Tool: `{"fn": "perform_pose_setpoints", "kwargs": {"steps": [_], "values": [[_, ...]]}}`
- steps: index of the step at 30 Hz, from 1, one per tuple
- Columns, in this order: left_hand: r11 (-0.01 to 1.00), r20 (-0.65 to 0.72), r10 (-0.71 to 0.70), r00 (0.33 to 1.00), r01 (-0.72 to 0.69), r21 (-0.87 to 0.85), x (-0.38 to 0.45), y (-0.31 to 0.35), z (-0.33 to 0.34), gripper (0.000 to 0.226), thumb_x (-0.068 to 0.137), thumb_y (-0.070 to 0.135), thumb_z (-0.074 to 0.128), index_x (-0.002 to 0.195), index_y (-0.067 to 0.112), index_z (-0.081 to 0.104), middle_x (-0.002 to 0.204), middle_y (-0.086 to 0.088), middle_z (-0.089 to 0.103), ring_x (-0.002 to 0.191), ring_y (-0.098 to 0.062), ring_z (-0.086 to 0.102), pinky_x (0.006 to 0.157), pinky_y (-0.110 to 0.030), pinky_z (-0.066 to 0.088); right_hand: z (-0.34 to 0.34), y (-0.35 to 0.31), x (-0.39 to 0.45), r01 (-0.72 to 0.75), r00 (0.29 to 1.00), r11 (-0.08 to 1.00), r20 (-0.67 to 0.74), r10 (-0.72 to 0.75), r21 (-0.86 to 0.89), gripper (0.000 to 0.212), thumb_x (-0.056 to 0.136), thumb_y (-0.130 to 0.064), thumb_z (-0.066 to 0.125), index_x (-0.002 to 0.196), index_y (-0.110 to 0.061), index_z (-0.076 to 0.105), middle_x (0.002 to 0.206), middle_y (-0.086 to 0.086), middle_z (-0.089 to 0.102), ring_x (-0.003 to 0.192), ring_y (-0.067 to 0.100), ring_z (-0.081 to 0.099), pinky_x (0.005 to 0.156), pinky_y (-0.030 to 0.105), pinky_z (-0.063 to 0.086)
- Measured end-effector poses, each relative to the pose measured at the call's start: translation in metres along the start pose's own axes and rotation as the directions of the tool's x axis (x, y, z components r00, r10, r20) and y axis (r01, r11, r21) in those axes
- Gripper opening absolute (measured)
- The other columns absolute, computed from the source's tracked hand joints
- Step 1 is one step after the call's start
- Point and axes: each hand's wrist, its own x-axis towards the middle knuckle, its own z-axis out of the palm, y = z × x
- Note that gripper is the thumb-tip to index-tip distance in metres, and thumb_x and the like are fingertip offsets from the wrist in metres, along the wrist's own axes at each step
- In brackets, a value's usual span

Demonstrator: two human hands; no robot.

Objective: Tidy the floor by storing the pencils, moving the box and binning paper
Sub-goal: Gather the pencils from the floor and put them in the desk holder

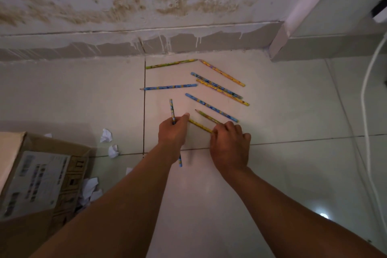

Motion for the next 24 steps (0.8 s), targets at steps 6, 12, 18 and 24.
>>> {"fn": "perform_pose_setpoints", "kwargs": {"steps": [6,12,18,24], "values": [[0.999,0.032,0.003,0.999,-0.004,0.038,-0.002,-0.003,0.007,0.043,0.075,0.056,0.077,0.079,0.016,0.062,0.068,-0.002,0.052,0.062,-0.018,0.046,0.06,-0.027,0.041,-0.01,-0.02,0.009,-0.152,0.979,0.878,0.19,0.071,0.454,0.011,0.089,-0.03,0.059,0.089,-0.022,0.066,0.087,0.0,0.069,0.089,0.026,0.062,0.078,0.041,0.049],[0.997,0.073,-0.008,0.997,0.014,-0.079,0.002,0.014,0.017,0.037,0.096,0.046,0.058,0.087,0.012,0.068,0.075,-0.006,0.063,0.067,-0.016,0.057,0.063,-0.029,0.05,-0.025,-0.041,0.017,-0.262,0.942,0.636,0.336,0.004,0.726,0.012,0.091,-0.029,0.06,0.09,-0.023,0.07,0.084,-0.008,0.071,0.079,0.009,0.066,0.073,0.036,0.057],[0.997,-0.01,0.007,1.0,-0.008,-0.077,0.013,0.017,0.019,0.044,0.102,0.051,0.041,0.08,0.013,0.052,0.068,-0.003,0.045,0.056,-0.016,0.041,0.058,-0.03,0.04,-0.02,-0.026,0.023,-0.18,0.982,0.745,0.156,0.102,0.642,0.009,0.088,-0.026,0.06,0.092,-0.023,0.068,0.091,-0.003,0.065,0.088,0.018,0.061,0.078,0.038,0.052],[0.989,-0.003,-0.001,1.0,0.001,-0.149,0.016,0.014,0.022,0.044,0.104,0.047,0.039,0.075,0.014,0.046,0.069,-0.004,0.044,0.063,-0.018,0.047,0.063,-0.031,0.047,-0.011,0.003,0.022,-0.112,0.994,0.958,0.015,0.112,0.264,0.021,0.084,-0.02,0.063,0.103,-0.023,0.07,0.102,0.002,0.062,0.1,0.029,0.057,0.08,0.04,0.038]]}}
